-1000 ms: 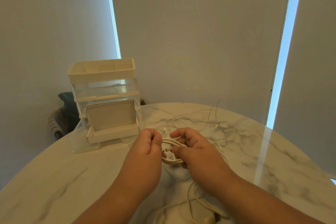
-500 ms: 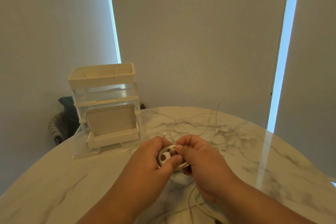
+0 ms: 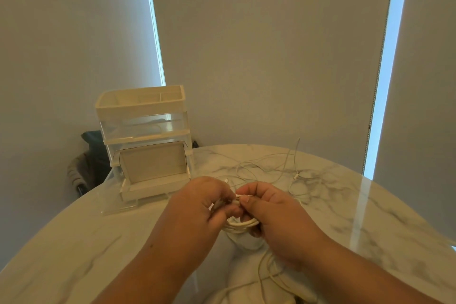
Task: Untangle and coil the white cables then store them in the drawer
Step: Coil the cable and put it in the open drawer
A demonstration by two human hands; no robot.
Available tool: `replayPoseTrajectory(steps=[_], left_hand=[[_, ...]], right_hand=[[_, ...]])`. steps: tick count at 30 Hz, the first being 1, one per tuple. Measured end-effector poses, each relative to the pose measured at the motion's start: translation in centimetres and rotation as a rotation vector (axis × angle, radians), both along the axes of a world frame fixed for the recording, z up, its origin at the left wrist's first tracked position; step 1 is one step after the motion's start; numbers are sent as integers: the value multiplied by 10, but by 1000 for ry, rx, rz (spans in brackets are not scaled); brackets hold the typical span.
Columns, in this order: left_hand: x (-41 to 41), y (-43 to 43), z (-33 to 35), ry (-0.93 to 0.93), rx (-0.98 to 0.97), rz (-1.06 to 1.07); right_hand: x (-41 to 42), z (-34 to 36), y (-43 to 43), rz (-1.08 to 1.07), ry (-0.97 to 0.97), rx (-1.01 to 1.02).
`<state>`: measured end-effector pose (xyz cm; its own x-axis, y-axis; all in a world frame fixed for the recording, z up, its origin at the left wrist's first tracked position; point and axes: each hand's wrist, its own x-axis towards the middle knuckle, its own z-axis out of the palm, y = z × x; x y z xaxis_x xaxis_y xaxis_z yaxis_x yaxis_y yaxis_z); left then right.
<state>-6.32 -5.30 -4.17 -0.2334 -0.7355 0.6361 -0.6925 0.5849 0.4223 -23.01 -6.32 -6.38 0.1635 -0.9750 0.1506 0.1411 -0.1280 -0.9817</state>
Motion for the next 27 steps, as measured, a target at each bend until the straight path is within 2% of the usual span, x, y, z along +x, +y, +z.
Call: replayPoseTrajectory(steps=[3, 8, 11, 15, 19, 21, 24, 27], left_hand=[[2, 0, 0, 11, 31, 10], [-4, 3, -6, 52, 44, 44], [-7, 3, -9, 102, 85, 78], [-7, 1, -8, 229, 202, 115], [-8, 1, -7, 255, 174, 117], [-10, 2, -8, 275, 130, 107], [-11, 3, -9, 299, 104, 103], [-10, 3, -8, 339, 99, 110]], right_hand=[[0, 1, 1, 35, -1, -4], [-4, 4, 3, -6, 293, -115], [-3, 4, 2, -41, 321, -127], [-2, -1, -1, -24, 196, -66], [0, -5, -7, 40, -174, 72], [-1, -6, -8, 5, -153, 84], [-3, -6, -8, -36, 30, 67], [-4, -4, -9, 9, -76, 97]])
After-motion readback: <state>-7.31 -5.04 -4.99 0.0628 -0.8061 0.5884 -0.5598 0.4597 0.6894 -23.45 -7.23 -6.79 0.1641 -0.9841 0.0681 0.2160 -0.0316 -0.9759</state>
